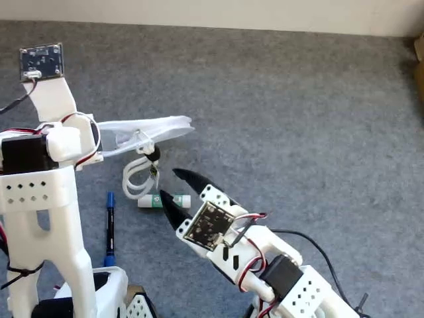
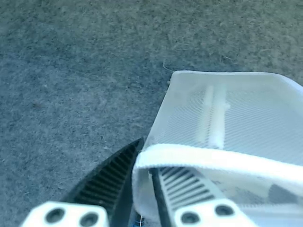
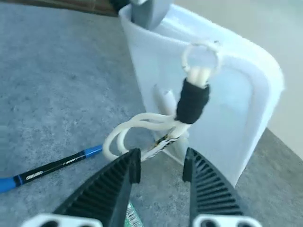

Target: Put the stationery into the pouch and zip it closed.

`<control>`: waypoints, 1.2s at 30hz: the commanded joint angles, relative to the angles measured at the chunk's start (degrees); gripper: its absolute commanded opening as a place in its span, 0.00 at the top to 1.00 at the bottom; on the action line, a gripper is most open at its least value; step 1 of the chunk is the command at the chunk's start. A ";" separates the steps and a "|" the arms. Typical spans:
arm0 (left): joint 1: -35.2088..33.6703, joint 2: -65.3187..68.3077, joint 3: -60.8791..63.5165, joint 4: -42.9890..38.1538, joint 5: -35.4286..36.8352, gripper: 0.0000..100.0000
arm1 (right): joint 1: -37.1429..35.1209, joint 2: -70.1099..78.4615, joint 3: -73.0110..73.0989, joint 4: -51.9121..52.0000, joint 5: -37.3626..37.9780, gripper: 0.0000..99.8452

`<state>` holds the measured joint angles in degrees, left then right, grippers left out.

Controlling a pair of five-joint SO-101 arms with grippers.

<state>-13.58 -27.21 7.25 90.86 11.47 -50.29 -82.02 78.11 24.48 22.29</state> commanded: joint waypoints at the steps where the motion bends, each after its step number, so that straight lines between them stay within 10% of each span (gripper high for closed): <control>1: -0.84 0.22 -0.84 -1.05 1.67 0.99 | -1.01 -0.92 -0.84 0.48 0.62 0.86; 36: -0.84 0.22 -0.66 -0.62 1.58 0.99 | -0.75 51.74 -19.91 0.31 0.62 0.85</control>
<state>-13.58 -27.21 7.25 90.86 12.44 -50.64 -32.18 62.90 24.75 22.29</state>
